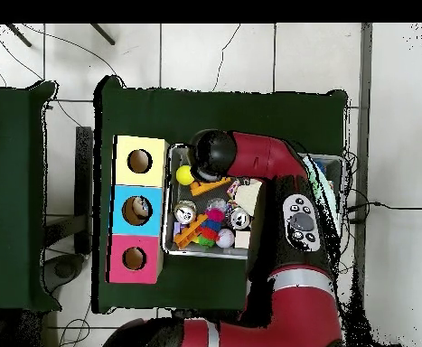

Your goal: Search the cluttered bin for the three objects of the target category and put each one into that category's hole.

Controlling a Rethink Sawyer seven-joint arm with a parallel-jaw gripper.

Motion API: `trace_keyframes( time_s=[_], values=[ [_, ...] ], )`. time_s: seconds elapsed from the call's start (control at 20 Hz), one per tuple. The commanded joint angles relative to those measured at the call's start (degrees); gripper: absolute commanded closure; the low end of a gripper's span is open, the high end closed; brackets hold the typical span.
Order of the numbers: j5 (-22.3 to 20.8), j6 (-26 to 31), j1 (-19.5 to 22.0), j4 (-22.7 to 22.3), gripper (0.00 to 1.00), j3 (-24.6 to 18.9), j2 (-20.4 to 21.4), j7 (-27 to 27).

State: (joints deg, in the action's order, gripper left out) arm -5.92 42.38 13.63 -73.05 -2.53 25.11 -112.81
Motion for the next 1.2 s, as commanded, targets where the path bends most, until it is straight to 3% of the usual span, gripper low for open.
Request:
trace_keyframes(
  time_s=[0.05,0.45,0.95,1.2],
  values=[
    [-3.3,6.3,2.0,-5.1,0.00,-3.8,0.5,7.1],
    [-4.1,10.8,2.2,-7.5,0.00,-4.0,3.7,9.6],
    [-6.2,5.2,1.3,-11.3,0.00,-3.4,1.3,6.3],
    [-7.7,1.7,0.6,-10.6,0.00,-3.3,-1.2,3.5]
  ],
)
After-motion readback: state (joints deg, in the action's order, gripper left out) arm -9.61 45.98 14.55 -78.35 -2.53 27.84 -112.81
